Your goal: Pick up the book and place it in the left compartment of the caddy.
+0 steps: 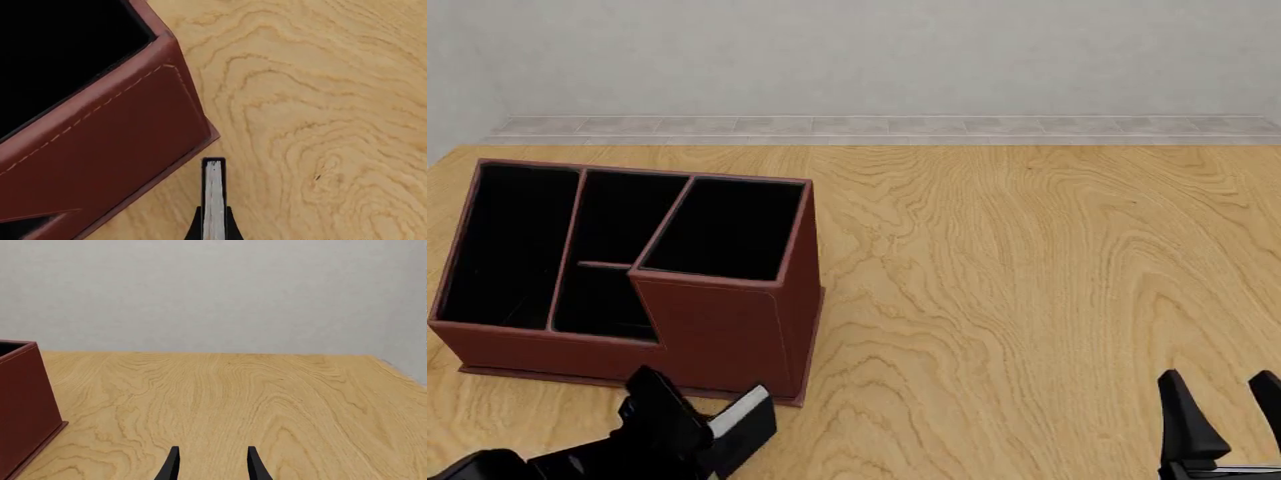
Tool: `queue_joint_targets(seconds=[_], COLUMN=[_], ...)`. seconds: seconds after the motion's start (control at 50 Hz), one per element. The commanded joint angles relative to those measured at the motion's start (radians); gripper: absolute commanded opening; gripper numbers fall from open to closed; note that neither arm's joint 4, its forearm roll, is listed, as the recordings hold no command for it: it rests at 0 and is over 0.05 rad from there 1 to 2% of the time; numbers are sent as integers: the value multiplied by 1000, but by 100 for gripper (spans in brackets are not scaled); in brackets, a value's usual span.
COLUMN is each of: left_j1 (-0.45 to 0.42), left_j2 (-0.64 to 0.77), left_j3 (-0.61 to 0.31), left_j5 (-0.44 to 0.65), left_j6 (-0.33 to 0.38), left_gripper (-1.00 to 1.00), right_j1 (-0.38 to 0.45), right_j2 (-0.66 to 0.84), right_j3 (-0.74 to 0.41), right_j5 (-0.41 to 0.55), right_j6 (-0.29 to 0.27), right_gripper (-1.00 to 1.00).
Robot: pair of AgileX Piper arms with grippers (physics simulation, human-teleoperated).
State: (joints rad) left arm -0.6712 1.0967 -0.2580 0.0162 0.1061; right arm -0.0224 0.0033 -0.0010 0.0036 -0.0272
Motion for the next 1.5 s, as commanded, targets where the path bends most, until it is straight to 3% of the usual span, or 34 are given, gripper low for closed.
queue_joint_targets(seconds=[0.02,0.2,0.48,0.86,1.06,1.32,1.5], left_j1=[-32,-68,-129,-140,-93,3,90], left_j2=[-47,-87,-276,-503,-633,-766,-762], left_j3=[-18,-38,-133,-234,-277,-400,-473], left_j5=[29,73,243,356,384,490,485], left_j6=[-5,-23,-68,-45,4,-21,-51], left_gripper=[-100,-100,-100,-100,-100,-100,-100], right_j1=[-3,-3,-5,-4,-1,1,1], right_j2=[-1,-1,-1,-2,-1,0,0], right_j3=[0,0,0,0,-1,0,0], right_j5=[-1,-2,-3,-2,0,-1,0], right_j6=[-2,-5,-5,-2,-3,-3,0], right_gripper=[100,100,100,100,100,100,100])
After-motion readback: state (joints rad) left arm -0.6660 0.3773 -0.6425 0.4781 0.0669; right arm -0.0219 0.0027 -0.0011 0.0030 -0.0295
